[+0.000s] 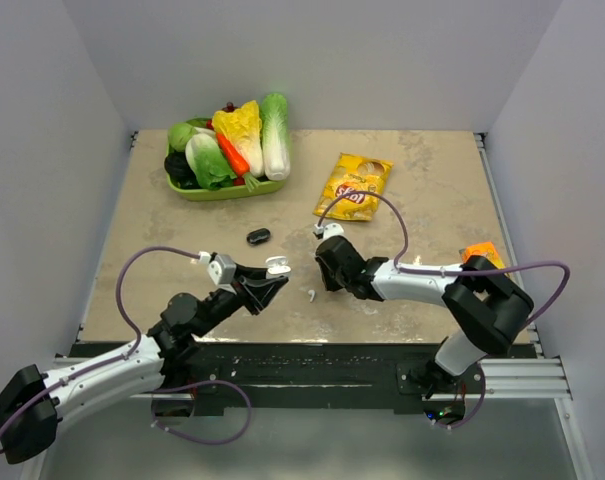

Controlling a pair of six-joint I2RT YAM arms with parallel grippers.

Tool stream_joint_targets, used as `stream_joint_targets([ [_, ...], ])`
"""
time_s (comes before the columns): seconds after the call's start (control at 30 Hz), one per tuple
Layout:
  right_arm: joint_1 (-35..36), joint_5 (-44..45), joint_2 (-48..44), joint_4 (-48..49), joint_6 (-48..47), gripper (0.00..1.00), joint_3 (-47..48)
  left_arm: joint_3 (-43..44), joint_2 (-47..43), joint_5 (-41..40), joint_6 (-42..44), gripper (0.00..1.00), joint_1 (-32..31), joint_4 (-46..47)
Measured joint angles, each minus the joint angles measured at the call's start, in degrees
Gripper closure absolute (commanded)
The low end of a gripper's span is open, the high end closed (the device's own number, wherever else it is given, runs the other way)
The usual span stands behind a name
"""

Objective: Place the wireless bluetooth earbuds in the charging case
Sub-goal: Pick up the right earbud from the center of the board, then insert the right earbud into the right side groove of the charging case.

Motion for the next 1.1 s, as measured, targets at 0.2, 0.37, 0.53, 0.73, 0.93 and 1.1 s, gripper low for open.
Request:
stream_joint_targets([
  [0.2,0.0,0.6,-6.7,-3.1,0.1,1.00,0.0,0.9,0.6,0.0,0.1,1.00,0.0,-0.4],
  [0.37,0.0,1.8,-14.3,-4.8,0.5,1.00,0.1,2.6,0.6,-1.1,0.3,1.00,0.0,-0.3],
  [0.53,0.0,3.7,-24.7,-6.9,1.0,1.00,1.2,2.7,0.4,-2.8,1.3,1.00,0.0,0.3],
  [0.73,0.0,5.2,-32.8,-9.1,0.8,1.00,6.1,2.7,0.9,-3.9,3.2,1.00,0.0,4.0],
  [0.93,0.0,5.2,-36.0,-9.3,0.4,1.00,7.5,2.7,4.7,-3.9,5.0,1.00,0.0,12.8],
  [1.1,0.0,4.7,-36.0,-9.5,0.8,1.00,7.5,2.6,9.6,-3.4,5.9,1.00,0.0,19.0],
])
